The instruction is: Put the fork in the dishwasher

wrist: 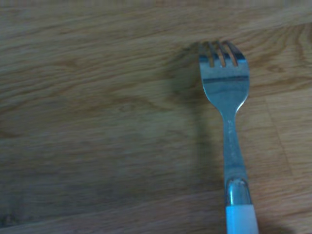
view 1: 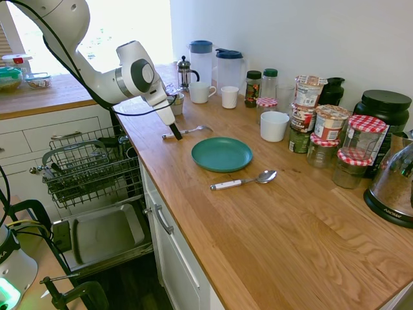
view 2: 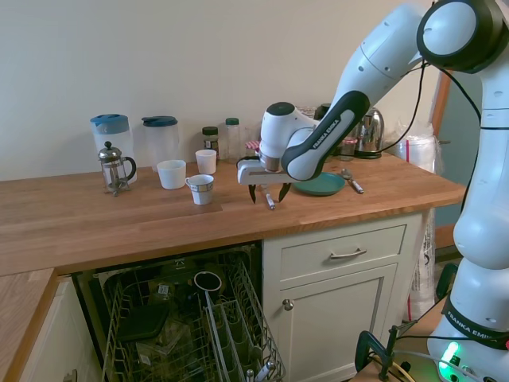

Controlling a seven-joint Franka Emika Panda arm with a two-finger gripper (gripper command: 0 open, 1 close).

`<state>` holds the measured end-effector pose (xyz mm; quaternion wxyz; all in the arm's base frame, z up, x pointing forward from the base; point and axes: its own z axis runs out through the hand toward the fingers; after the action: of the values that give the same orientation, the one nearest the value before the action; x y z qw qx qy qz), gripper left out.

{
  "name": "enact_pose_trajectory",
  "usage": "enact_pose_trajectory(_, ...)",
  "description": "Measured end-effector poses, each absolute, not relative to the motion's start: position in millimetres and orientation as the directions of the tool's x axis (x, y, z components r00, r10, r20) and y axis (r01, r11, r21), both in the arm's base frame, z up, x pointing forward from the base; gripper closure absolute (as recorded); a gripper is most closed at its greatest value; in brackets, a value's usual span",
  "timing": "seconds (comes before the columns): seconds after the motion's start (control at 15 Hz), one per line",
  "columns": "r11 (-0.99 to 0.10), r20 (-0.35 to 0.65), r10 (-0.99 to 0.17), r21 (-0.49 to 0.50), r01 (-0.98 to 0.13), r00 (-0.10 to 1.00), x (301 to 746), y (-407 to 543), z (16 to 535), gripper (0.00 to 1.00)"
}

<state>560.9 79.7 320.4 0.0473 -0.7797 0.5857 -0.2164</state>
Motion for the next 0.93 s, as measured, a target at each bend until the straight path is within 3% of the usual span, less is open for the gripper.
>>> enact_pose_trajectory(0.93, -0.293, 0.248, -0.943, -0.307, -0.906, 0.221, 568.7, 54.0, 321.1, 1.00)
